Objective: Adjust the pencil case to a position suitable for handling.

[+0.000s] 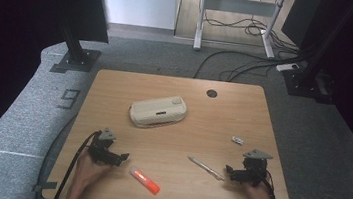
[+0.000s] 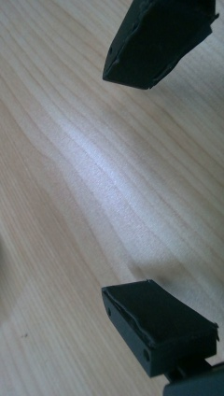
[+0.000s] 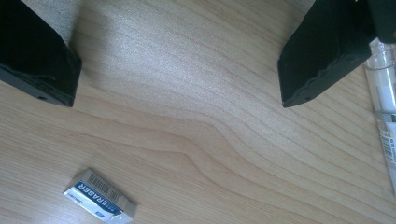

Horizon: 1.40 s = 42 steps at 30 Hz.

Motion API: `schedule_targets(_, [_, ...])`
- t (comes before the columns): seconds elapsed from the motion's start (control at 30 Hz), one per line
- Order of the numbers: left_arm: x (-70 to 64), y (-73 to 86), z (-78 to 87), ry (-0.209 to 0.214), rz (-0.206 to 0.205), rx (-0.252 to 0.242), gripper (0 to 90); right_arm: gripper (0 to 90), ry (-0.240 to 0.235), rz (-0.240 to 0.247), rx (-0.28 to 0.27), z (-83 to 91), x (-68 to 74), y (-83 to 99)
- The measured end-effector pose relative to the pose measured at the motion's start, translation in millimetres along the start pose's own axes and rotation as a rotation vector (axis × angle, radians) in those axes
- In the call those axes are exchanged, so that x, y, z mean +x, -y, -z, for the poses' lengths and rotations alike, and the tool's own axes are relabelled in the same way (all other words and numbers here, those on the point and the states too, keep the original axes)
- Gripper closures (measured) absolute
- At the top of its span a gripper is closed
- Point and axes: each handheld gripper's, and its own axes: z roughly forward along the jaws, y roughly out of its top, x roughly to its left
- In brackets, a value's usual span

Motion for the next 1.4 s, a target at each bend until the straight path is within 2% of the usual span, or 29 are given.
schedule_targets(0.17, [-1.5,-7.8,0.3,0.012,-0.008,0.0,1.1,0.0,0.0,0.0,0.0,0.0,0.0,0.0])
schedule_targets(0.2, [-1.6,-11.5,0.7,0.029,-0.007,-0.01,1.2,0.0,0.0,0.001,0.0,0.0,-0.1,0.0])
schedule_targets(0.37, [-3.4,-20.2,1.7,0.023,-0.024,-0.008,1.1,0.0,0.0,0.0,0.0,0.0,0.0,0.0])
schedule_targets(0.4, [-2.5,-24.8,3.1,0.035,-0.024,-0.017,1.1,0.0,0.0,0.0,0.0,0.0,0.0,0.0])
schedule_targets(0.5, [-2.2,-30.0,4.1,0.036,-0.032,-0.021,1.2,0.0,0.0,0.0,0.0,0.0,0.0,0.0])
schedule_targets(0.57, [-0.9,-38.3,3.5,0.05,-0.044,-0.032,1.3,0.0,0.0,0.0,0.0,0.0,0.0,0.0])
schedule_targets(0.7, [0.9,-48.3,0.2,0.049,-0.058,-0.029,1.4,0.0,0.0,0.0,0.0,0.0,0.0,0.0])
schedule_targets(0.9, [5.0,-69.0,-3.8,0.078,-0.075,-0.038,1.7,0.0,0.0,0.001,0.0,0.0,-0.1,0.0])
schedule_targets(1.07, [10.5,-79.1,-4.8,0.099,-0.064,-0.05,2.2,0.0,0.0,0.0,0.0,0.0,0.0,0.0])
schedule_targets(1.1, [13.8,-82.8,-4.8,0.121,-0.05,-0.061,2.4,0.0,0.0,0.001,0.0,0.0,-0.1,0.0])
schedule_targets(1.2, [15.8,-89.0,-6.7,0.103,-0.069,-0.041,2.7,0.0,0.0,0.001,0.0,0.0,-0.1,0.0])
schedule_targets(1.4, [17.7,-100.9,-12.8,0.115,-0.082,-0.029,2.8,0.0,0.0,0.0,0.0,0.0,0.0,0.0])
